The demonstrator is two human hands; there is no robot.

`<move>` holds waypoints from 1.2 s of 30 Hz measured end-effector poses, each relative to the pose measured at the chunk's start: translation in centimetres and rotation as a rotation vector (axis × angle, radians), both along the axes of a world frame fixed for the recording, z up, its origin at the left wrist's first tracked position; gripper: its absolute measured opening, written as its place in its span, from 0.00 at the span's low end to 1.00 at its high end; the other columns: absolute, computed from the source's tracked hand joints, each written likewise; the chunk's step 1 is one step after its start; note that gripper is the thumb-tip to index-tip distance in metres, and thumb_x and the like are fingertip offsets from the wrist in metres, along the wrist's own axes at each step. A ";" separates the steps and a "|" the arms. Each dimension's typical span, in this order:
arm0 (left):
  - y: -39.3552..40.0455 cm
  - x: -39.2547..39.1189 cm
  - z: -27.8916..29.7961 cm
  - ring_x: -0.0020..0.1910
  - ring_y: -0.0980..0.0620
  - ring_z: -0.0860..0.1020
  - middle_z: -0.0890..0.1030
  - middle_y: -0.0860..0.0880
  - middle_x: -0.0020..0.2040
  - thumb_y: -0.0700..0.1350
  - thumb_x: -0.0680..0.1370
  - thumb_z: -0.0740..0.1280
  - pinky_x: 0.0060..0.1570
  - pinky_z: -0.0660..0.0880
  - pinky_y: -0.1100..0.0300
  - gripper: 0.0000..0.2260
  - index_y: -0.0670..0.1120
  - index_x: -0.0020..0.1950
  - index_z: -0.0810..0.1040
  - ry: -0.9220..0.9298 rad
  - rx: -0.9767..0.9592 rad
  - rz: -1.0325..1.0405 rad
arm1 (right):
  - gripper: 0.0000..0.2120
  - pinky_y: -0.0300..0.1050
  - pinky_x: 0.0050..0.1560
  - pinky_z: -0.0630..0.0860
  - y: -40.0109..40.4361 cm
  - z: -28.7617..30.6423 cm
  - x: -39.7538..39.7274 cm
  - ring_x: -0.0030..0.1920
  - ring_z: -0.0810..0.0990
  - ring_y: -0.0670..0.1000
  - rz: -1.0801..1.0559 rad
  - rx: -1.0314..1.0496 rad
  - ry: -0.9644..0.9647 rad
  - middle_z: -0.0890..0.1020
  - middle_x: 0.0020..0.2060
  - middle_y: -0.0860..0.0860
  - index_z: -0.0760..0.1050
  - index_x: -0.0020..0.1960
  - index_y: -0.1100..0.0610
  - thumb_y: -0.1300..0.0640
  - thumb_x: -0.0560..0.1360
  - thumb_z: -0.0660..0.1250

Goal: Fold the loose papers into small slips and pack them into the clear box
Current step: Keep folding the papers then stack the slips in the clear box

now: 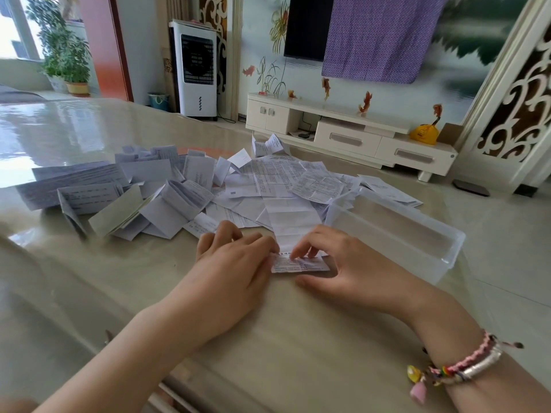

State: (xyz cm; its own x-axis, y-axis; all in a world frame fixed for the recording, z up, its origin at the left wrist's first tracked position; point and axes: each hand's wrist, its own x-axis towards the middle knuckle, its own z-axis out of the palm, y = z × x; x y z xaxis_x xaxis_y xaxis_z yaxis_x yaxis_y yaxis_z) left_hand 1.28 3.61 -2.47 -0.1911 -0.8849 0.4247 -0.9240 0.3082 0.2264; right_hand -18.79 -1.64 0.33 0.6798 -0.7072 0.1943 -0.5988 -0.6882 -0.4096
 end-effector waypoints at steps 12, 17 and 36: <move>-1.1 -0.1 -0.7 0.45 0.55 0.63 0.79 0.64 0.39 0.61 0.76 0.56 0.43 0.52 0.60 0.17 0.58 0.41 0.83 0.050 -0.173 0.002 | 0.03 0.36 0.52 0.72 -0.5 -0.2 -0.4 0.50 0.77 0.41 -0.056 -0.066 -0.038 0.79 0.45 0.40 0.80 0.47 0.49 0.53 0.74 0.70; -1.4 -0.6 -0.4 0.48 0.55 0.62 0.78 0.61 0.42 0.61 0.79 0.56 0.46 0.52 0.61 0.18 0.54 0.43 0.82 0.145 -0.084 0.086 | 0.05 0.32 0.41 0.69 -1.3 -0.9 0.0 0.41 0.77 0.41 -0.198 0.033 -0.173 0.79 0.39 0.42 0.79 0.42 0.48 0.50 0.75 0.68; -2.6 -2.2 0.1 0.52 0.55 0.61 0.74 0.60 0.52 0.53 0.79 0.62 0.46 0.50 0.62 0.06 0.57 0.52 0.77 0.125 -0.038 0.210 | 0.08 0.48 0.58 0.67 -2.1 -1.7 3.2 0.59 0.70 0.52 -0.391 -0.026 0.111 0.74 0.56 0.49 0.63 0.50 0.50 0.47 0.80 0.58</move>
State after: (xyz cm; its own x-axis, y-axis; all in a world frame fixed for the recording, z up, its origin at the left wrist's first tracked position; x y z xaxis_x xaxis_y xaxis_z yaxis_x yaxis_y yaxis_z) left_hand -0.92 0.98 -2.38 0.0510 -0.8828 0.4670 -0.9343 0.1231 0.3345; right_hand -15.61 -3.69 -1.38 0.3782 -0.9125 0.1562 -0.8573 -0.4089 -0.3128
